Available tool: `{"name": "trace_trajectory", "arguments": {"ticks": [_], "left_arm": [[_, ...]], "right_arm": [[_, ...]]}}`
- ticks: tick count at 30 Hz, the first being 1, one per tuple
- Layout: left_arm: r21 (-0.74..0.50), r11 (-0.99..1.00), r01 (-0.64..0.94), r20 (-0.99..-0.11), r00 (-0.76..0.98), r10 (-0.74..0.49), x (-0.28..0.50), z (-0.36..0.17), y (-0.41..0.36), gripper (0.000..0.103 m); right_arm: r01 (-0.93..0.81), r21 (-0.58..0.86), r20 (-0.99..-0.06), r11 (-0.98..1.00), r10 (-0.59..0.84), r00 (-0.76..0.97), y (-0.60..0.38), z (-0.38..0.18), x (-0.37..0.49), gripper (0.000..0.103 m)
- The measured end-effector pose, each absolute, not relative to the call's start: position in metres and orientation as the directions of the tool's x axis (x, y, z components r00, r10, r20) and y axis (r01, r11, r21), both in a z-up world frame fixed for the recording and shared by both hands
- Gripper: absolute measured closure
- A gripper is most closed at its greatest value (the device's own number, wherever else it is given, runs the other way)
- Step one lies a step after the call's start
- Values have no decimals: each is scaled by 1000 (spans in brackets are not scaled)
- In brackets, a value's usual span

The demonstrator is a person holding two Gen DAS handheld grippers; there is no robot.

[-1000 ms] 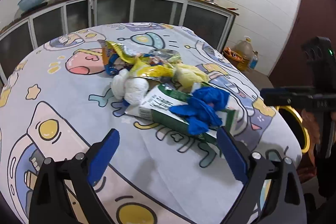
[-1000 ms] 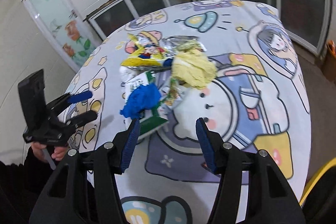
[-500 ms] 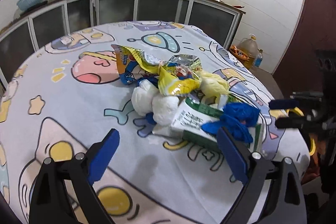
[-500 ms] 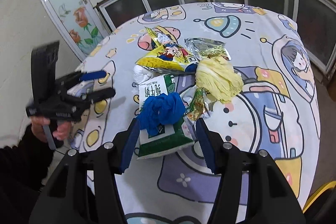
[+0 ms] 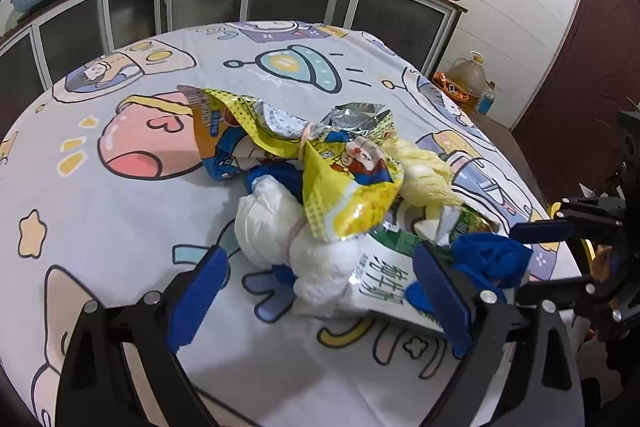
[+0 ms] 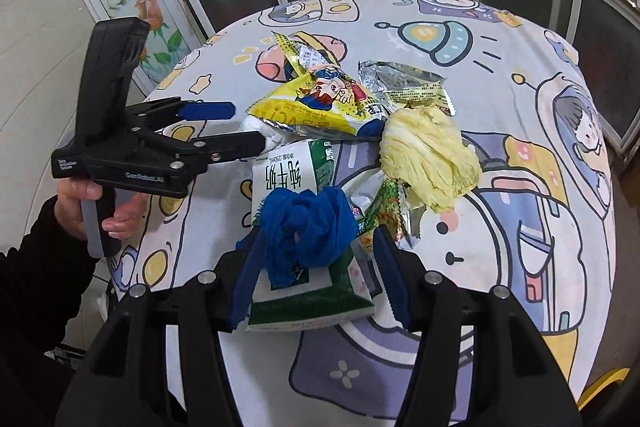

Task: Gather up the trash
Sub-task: 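Grasp the white diaper with the left tool while the right tool grasps the blue glove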

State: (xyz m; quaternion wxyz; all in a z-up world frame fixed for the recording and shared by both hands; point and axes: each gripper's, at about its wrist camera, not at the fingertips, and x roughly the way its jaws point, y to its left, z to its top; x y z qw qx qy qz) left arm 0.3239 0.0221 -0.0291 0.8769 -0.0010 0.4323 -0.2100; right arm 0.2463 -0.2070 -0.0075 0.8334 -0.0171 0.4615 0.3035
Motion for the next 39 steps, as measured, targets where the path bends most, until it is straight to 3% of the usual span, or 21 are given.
{"name": "trace_trajectory", "arguments": {"ticks": [5,8,10,13,18,39], "left_arm": [[-192,910,367,-775,513,-370,338,-38,18,14],[-201,914,353,-784,502,-366,343,-44,19,29],[-197,917,347,-789,498,-358,345,-46,18,50],[-193,922,336,-796,496,-347,347,-47,19,57],[-186,930,317,-792,512,-333,338,-39,27,59],[-212,945,251,-710,625,-325,236,23,80,59]], "right_arm": [[-523,247,-787,816,484,383,-200,-10,251,51],[-526,247,-794,814,482,372,-197,-12,252,57],[-520,252,-796,817,480,369,-197,-13,252,73],[-509,272,-794,817,490,362,-199,-13,252,89],[-524,316,-761,791,541,357,-203,0,243,96],[-487,364,-652,794,590,476,-251,60,184,96]]}}
